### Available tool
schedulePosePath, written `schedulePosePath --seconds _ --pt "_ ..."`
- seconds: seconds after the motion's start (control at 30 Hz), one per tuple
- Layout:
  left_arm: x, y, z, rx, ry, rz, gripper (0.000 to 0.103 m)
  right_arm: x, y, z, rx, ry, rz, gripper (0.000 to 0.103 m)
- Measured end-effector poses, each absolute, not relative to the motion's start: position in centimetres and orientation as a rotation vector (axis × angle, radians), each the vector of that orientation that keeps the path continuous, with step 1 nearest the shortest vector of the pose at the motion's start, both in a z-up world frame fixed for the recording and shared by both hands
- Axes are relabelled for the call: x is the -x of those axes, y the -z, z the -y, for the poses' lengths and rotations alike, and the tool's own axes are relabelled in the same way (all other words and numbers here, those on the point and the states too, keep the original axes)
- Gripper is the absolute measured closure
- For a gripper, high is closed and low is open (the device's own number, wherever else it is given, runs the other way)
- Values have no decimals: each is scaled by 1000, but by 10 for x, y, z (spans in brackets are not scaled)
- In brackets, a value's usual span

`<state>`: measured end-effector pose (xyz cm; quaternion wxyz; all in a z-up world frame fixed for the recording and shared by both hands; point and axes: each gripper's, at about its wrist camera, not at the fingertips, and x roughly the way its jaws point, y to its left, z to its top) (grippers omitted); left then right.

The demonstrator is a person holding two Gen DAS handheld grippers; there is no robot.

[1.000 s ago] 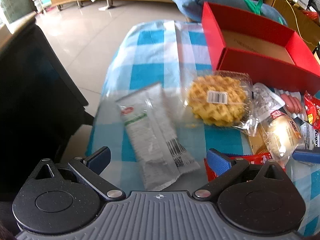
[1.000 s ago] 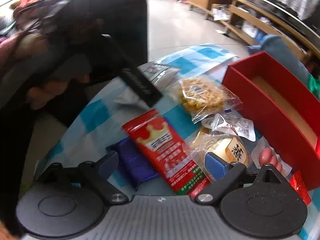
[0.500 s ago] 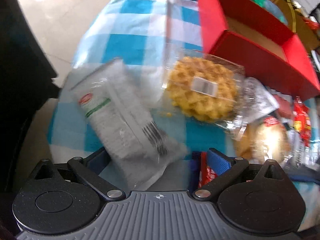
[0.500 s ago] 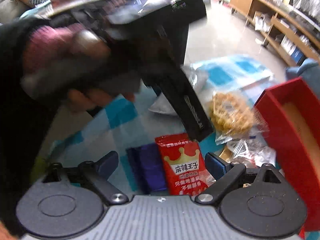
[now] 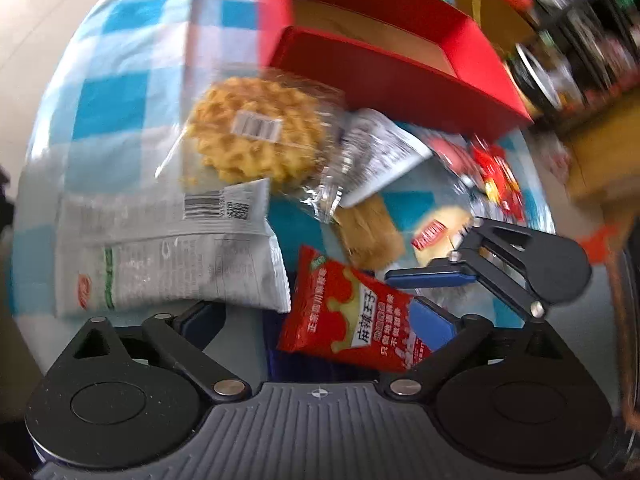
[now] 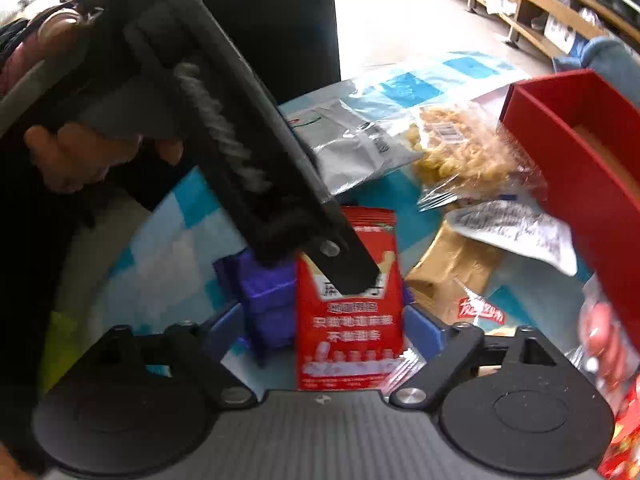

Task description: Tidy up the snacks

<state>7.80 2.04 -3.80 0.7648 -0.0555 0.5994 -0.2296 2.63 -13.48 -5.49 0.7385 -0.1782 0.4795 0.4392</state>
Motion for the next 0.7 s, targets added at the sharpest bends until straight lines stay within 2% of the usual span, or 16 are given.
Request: schedulePosePath --seconds 0.07,0.2,0.33,0.43,0.7 --pt "-79 27 -18 -2 516 -1276 3 -28 57 137 367 -956 -1089 39" --pt "-83 10 -10 -241 594 -1241 3 -40 54 141 291 -923 -1128 47" --pt "-81 3 -11 -282 727 -1242 2 -47 52 141 263 -879 -1148 51" --pt "-78 6 -7 -353 763 -1208 4 -41 50 140 279 -842 -1153 51" --pt "-87 21 -22 -799 848 -1194 7 -44 49 138 230 -802 -1211 51"
